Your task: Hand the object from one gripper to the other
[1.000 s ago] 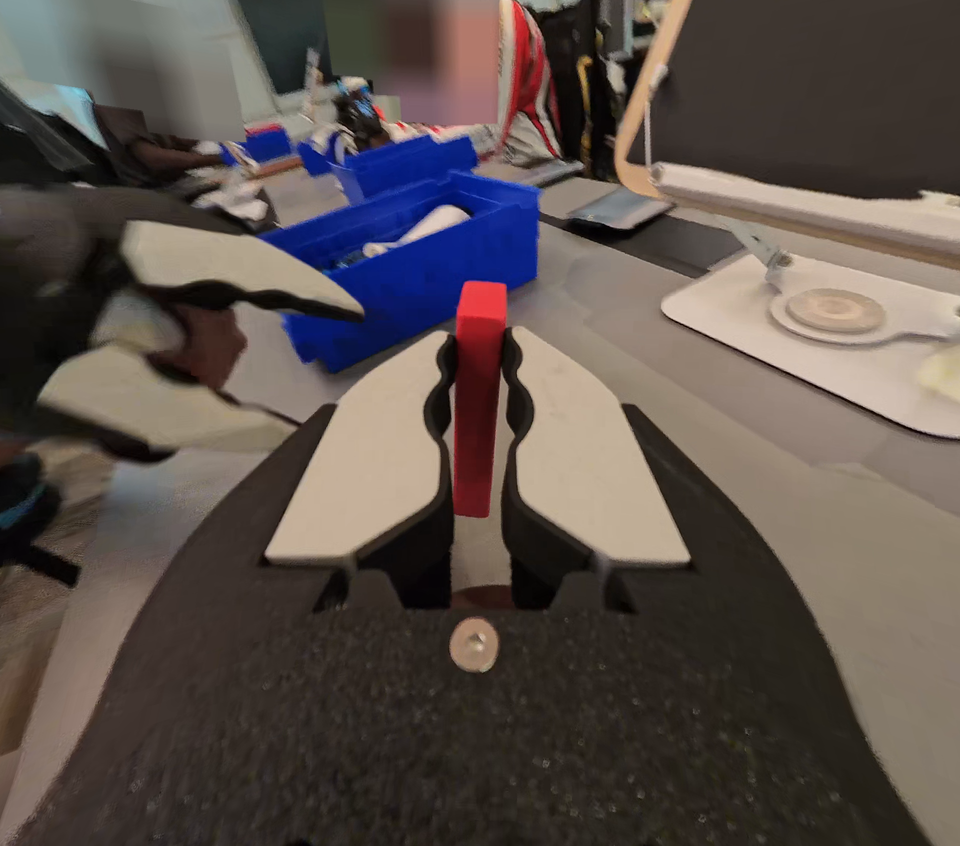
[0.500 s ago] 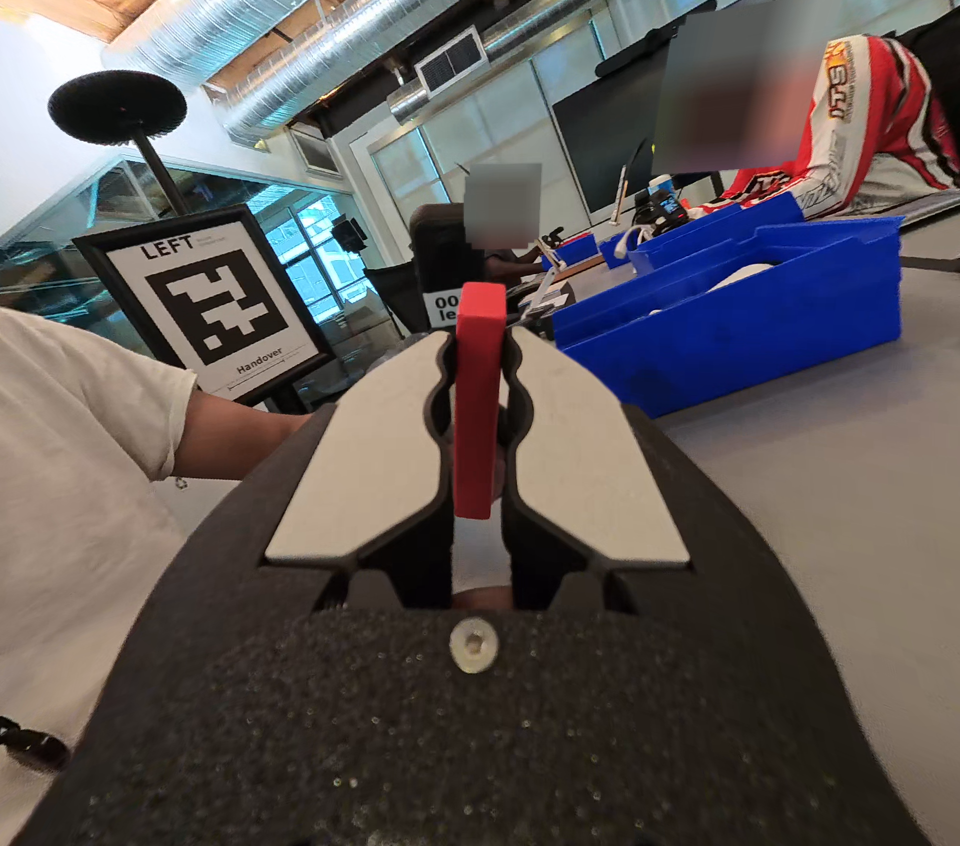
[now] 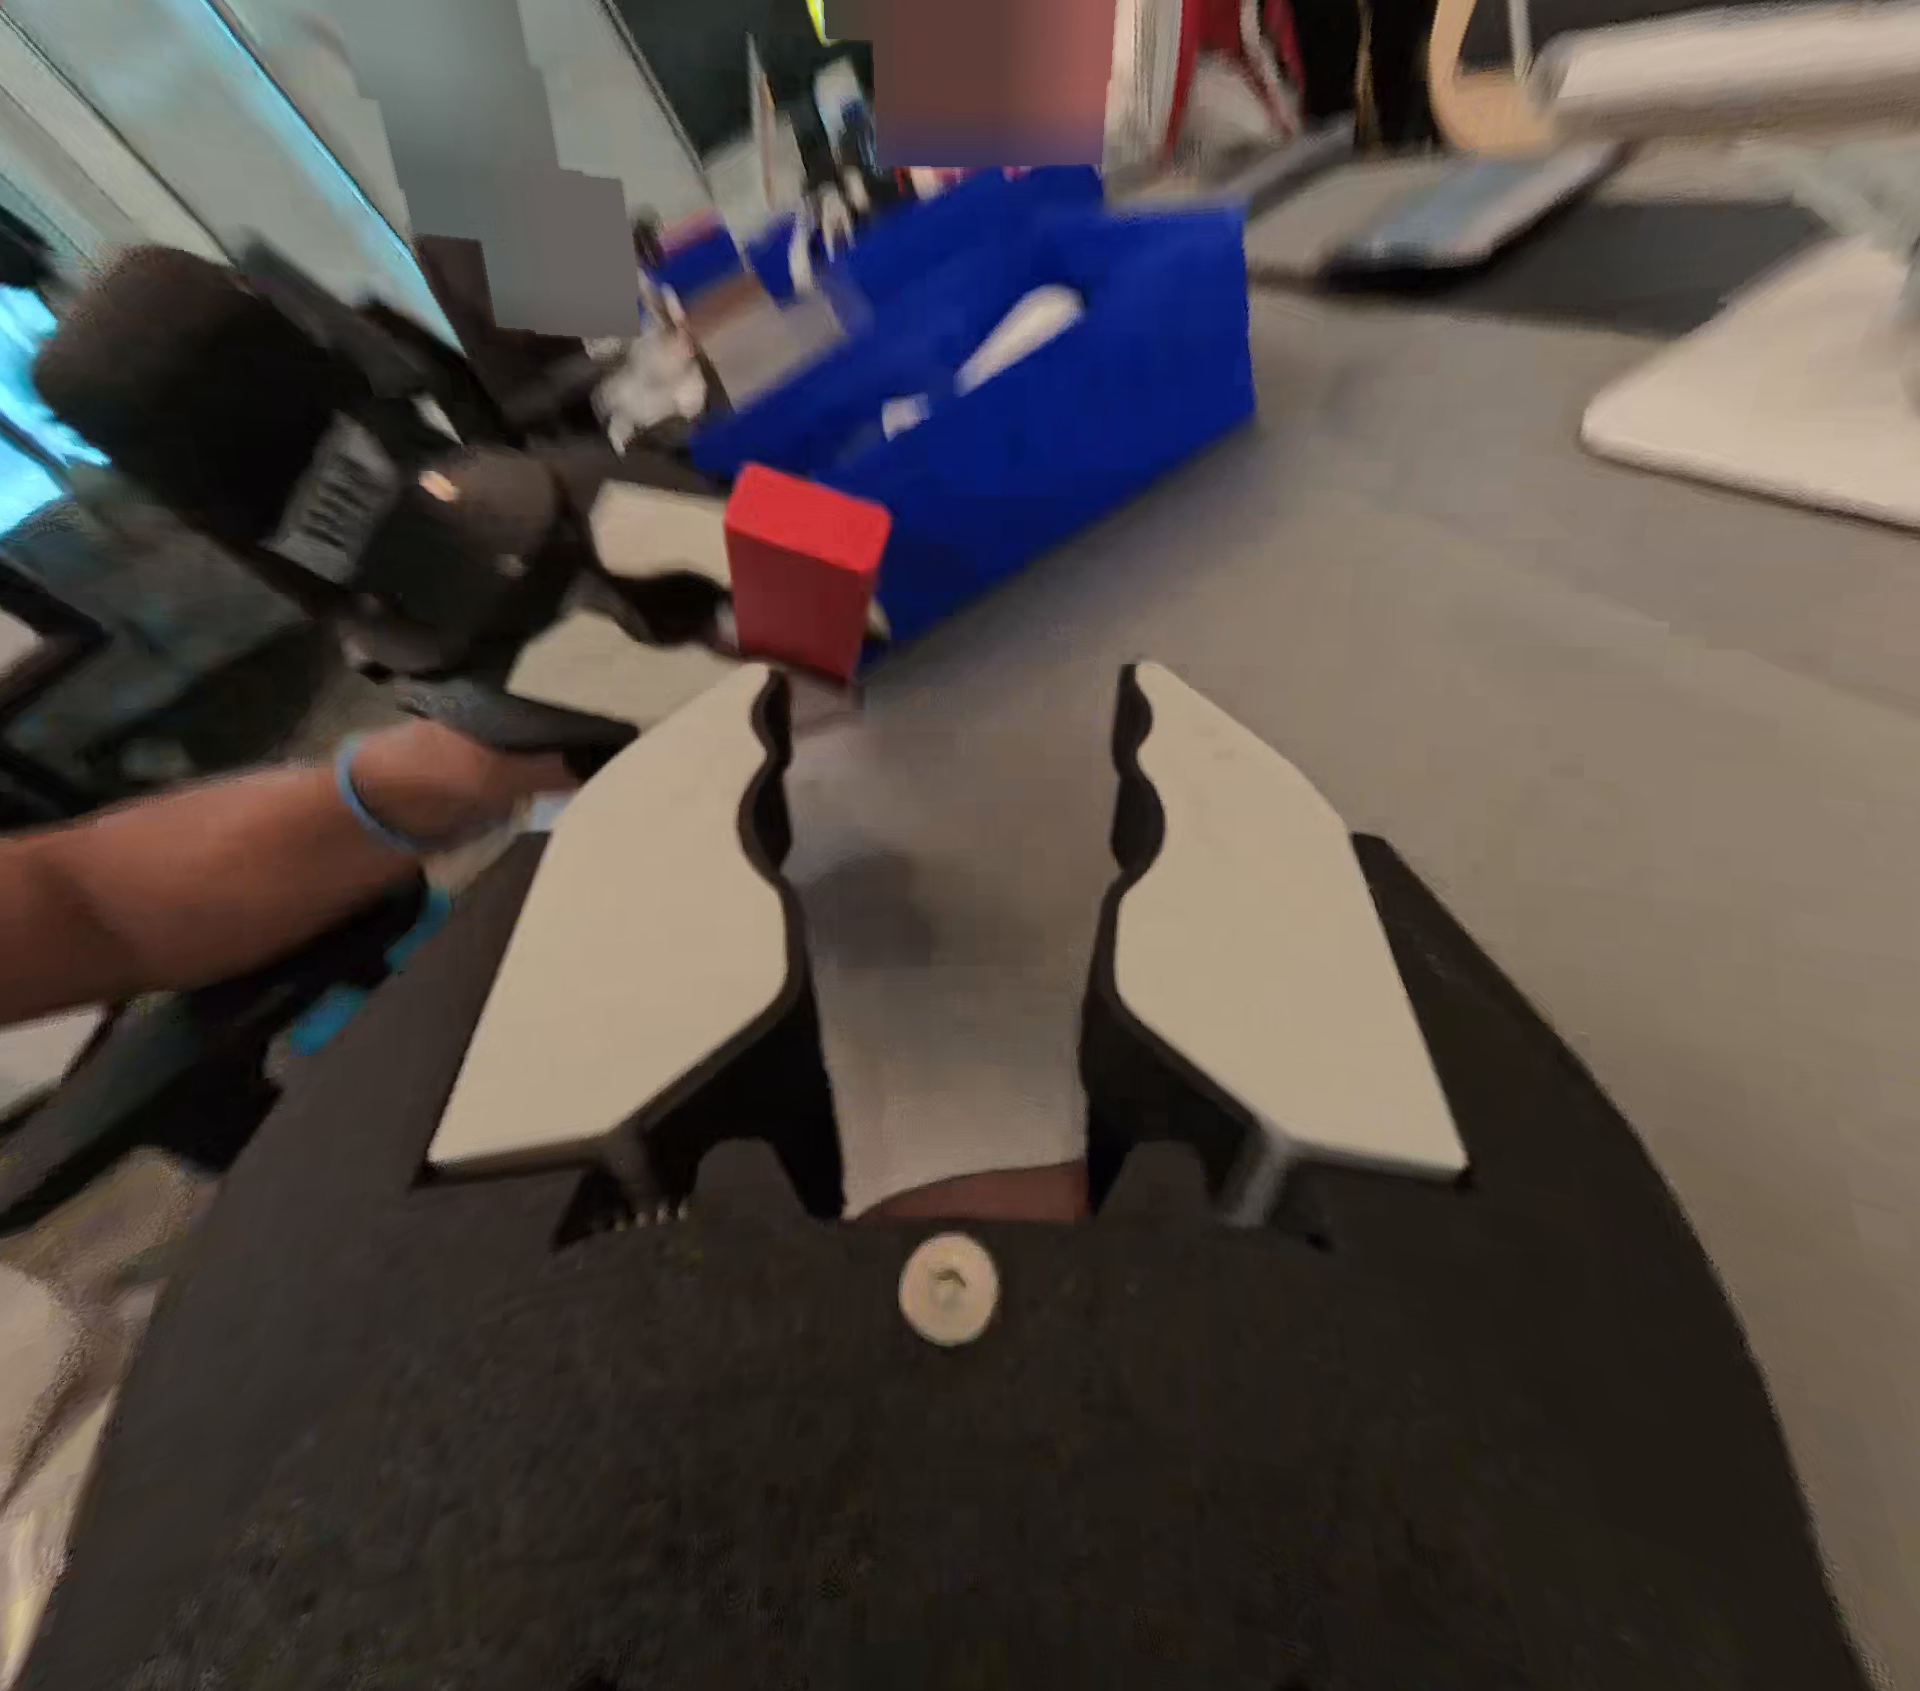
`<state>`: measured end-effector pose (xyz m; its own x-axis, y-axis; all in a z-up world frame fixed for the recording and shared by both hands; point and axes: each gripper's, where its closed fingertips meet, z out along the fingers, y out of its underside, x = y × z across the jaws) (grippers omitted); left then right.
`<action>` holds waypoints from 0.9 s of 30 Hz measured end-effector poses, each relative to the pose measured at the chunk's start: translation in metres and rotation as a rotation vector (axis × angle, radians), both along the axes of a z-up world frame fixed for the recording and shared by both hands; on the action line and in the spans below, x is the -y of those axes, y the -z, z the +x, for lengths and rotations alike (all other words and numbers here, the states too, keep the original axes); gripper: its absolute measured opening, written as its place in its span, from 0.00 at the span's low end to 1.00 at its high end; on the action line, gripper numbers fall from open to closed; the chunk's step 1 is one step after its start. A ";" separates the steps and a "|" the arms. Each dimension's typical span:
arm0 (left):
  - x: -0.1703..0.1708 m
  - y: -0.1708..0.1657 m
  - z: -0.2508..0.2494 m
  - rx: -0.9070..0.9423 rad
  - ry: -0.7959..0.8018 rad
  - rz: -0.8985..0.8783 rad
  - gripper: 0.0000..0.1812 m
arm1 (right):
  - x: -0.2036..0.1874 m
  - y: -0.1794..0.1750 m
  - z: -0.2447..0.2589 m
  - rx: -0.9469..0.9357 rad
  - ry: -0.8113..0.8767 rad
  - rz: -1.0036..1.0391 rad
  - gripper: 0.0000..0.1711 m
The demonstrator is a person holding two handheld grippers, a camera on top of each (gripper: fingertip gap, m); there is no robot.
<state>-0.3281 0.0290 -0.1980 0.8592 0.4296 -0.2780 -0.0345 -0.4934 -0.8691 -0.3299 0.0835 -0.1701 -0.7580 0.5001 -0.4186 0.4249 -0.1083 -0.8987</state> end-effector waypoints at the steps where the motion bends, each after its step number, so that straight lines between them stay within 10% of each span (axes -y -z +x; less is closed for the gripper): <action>1: 0.007 0.002 -0.006 -0.133 -0.036 -0.109 0.09 | 0.005 0.011 0.006 0.046 -0.042 0.083 0.40; 11: 0.001 0.012 0.005 -0.605 -0.006 -0.478 0.09 | 0.020 0.021 0.026 0.121 -0.171 0.167 0.34; 14: -0.002 0.015 0.006 -0.601 -0.005 -0.481 0.09 | 0.024 0.021 0.031 0.108 -0.217 0.141 0.20; 27: -0.008 0.012 0.015 -0.226 0.028 -0.207 0.24 | 0.013 0.020 0.036 0.045 -0.286 0.105 0.19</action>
